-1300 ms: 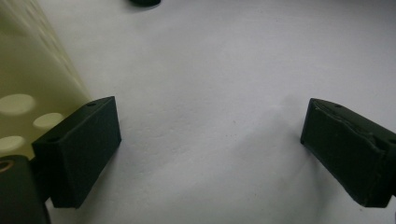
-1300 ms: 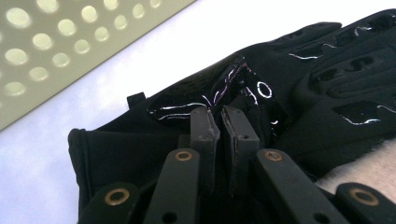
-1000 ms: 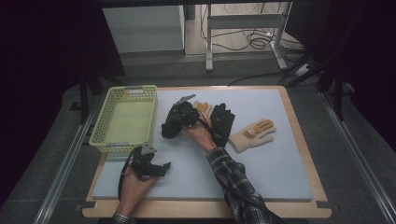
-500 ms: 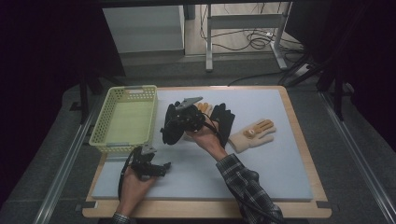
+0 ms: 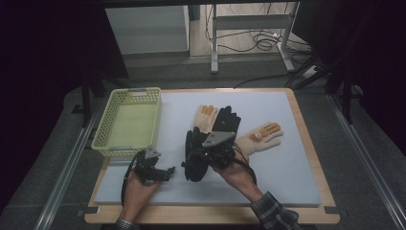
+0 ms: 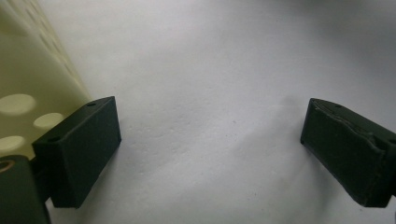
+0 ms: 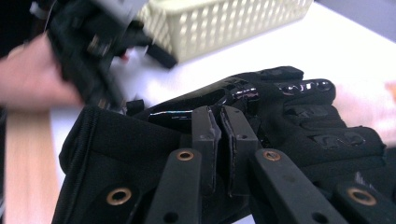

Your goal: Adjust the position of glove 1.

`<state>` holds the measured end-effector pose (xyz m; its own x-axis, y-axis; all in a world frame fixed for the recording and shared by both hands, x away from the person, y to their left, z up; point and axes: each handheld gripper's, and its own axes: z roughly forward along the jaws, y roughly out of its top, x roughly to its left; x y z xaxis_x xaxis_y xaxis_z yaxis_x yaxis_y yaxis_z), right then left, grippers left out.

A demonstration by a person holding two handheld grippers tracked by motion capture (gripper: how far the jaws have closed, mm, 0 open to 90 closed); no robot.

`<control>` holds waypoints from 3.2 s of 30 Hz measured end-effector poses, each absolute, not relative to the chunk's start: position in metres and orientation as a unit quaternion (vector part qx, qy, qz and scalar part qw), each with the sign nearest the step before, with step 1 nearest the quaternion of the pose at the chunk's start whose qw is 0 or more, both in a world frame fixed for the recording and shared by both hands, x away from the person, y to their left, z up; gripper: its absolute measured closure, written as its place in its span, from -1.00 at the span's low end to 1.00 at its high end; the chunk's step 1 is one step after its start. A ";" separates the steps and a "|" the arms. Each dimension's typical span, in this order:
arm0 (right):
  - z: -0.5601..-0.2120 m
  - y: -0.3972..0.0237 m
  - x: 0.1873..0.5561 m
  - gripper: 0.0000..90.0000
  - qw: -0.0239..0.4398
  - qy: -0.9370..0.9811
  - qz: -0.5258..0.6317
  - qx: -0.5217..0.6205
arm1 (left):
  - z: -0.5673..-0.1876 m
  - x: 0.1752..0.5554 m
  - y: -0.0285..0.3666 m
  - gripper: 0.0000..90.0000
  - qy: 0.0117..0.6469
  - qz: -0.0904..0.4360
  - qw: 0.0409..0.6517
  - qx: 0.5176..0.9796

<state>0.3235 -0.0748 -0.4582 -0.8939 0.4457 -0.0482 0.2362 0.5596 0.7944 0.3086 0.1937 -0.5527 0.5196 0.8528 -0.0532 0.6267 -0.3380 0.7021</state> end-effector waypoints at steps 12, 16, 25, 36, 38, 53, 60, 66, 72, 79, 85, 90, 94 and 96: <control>-0.496 -0.106 0.304 0.40 0.090 0.871 0.423 0.233 | -0.553 0.309 0.194 -0.89 0.461 0.165 0.343 0.801; -0.493 -0.117 0.318 0.33 0.095 0.865 0.420 0.257 | -0.553 0.309 0.194 -0.89 0.461 0.165 0.343 0.801; -0.498 -0.138 0.359 0.31 0.113 0.856 0.400 0.306 | -0.553 0.309 0.194 -0.89 0.462 0.165 0.343 0.801; -0.495 -0.145 0.412 0.38 0.147 0.845 0.386 0.340 | -0.553 0.309 0.194 -0.89 0.462 0.165 0.343 0.801; -0.496 -0.145 0.423 0.38 0.154 0.843 0.379 0.349 | -0.553 0.309 0.194 -0.89 0.462 0.164 0.343 0.801; -0.520 -0.132 0.483 -0.12 0.169 0.846 0.333 0.381 | -0.553 0.309 0.194 -0.89 0.462 0.164 0.344 0.801; -0.521 -0.127 0.483 0.30 0.165 0.848 0.323 0.386 | -0.553 0.308 0.194 -0.89 0.461 0.165 0.344 0.801; -0.520 -0.124 0.481 0.70 0.156 0.846 0.329 0.389 | -0.553 0.308 0.194 -0.89 0.461 0.165 0.344 0.801; -0.517 -0.129 0.482 0.77 0.139 0.840 0.341 0.399 | -0.553 0.309 0.194 -0.89 0.461 0.165 0.344 0.801; -0.505 -0.138 0.475 0.77 0.136 0.829 0.369 0.398 | -0.553 0.309 0.194 -0.89 0.462 0.164 0.344 0.801; -0.485 -0.141 0.461 0.77 0.132 0.829 0.387 0.381 | -0.553 0.308 0.194 -0.89 0.462 0.164 0.343 0.801; -0.469 -0.145 0.444 0.77 0.127 0.827 0.405 0.369 | -0.553 0.308 0.194 -0.89 0.462 0.164 0.343 0.801; -0.456 -0.148 0.430 0.77 0.116 0.823 0.424 0.361 | -0.553 0.308 0.194 -0.89 0.462 0.164 0.343 0.801; -0.449 -0.148 0.420 0.76 0.114 0.824 0.430 0.351 | -0.553 0.309 0.194 -0.89 0.461 0.165 0.343 0.801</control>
<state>0.4202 -0.1479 -0.4493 -0.7275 0.6766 0.1137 0.4802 0.3838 0.7887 0.3085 0.1939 -0.5527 0.5197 0.8528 -0.0522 0.6265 -0.3388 0.7019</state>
